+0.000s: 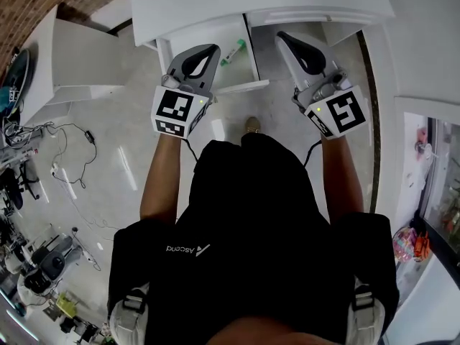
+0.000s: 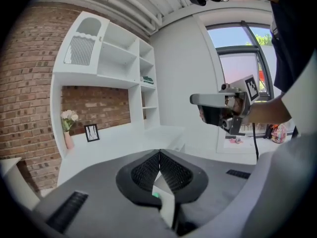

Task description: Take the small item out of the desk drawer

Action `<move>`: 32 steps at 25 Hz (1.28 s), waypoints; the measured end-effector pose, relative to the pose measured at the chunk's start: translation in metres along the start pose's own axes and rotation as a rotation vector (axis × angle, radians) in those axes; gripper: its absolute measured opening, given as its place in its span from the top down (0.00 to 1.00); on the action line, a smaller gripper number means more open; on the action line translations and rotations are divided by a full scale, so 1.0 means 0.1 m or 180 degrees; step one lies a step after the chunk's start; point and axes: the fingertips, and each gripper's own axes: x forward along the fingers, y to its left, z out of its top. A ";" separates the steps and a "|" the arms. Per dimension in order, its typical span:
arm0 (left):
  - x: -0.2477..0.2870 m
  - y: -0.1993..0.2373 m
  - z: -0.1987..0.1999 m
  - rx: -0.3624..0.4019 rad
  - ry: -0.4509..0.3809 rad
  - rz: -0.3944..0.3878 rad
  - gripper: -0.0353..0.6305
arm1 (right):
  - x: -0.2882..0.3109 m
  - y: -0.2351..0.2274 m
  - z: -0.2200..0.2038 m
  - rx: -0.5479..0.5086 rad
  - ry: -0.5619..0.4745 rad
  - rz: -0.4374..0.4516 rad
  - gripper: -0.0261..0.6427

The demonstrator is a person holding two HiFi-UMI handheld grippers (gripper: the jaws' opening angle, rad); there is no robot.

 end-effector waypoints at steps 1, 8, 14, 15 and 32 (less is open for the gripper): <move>0.08 0.00 -0.06 -0.0026 0.0086 -0.0007 0.95 | 0.01 -0.05 -0.03 0.0016 0.0006 0.0008 0.96; 0.46 0.15 -0.52 -0.0091 0.0659 0.0041 0.94 | 0.08 -0.27 -0.18 0.0133 0.0038 0.0003 0.96; 0.69 0.28 -0.94 -0.0060 0.1126 -0.0047 0.85 | 0.12 -0.36 -0.26 0.0174 0.0092 -0.0080 0.96; 0.73 0.29 -1.00 -0.0041 0.1193 -0.0073 0.83 | 0.13 -0.37 -0.27 0.0178 0.0105 -0.0095 0.96; 1.42 0.30 -2.24 -0.0075 0.2154 -0.0287 0.59 | 0.12 -0.60 -0.65 0.0291 0.0351 -0.0339 0.96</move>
